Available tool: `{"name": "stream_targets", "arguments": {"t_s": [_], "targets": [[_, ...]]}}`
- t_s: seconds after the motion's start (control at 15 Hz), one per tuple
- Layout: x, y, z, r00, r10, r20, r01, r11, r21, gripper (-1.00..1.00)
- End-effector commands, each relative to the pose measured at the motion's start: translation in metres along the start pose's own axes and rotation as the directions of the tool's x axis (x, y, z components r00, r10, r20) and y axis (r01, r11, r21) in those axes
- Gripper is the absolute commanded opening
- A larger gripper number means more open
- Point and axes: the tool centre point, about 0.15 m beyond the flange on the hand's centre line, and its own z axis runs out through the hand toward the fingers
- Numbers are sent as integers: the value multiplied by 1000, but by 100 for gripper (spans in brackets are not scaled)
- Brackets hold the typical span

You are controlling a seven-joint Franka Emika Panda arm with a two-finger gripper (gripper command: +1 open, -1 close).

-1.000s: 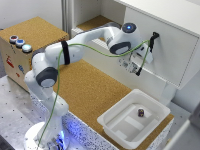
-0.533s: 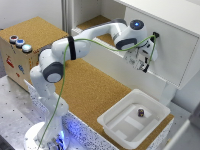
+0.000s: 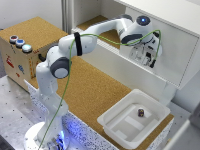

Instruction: Grasp the door handle, then slide the door to the left

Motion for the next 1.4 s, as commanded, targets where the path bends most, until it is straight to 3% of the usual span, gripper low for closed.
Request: {"name": "stream_targets", "arguments": {"t_s": [0.0, 0.07, 0.53, 1.33], "targets": [[9, 2, -2, 1000, -22, -10, 22, 1000, 21, 100], [10, 3, -2, 1000, -16, -18, 16, 1000, 5, -100], [12, -4, 10, 999, -21, -48, 16, 994, -104, -100], [6, -21, 24, 997, 2, -83, -11, 994, -111, -100]]}}
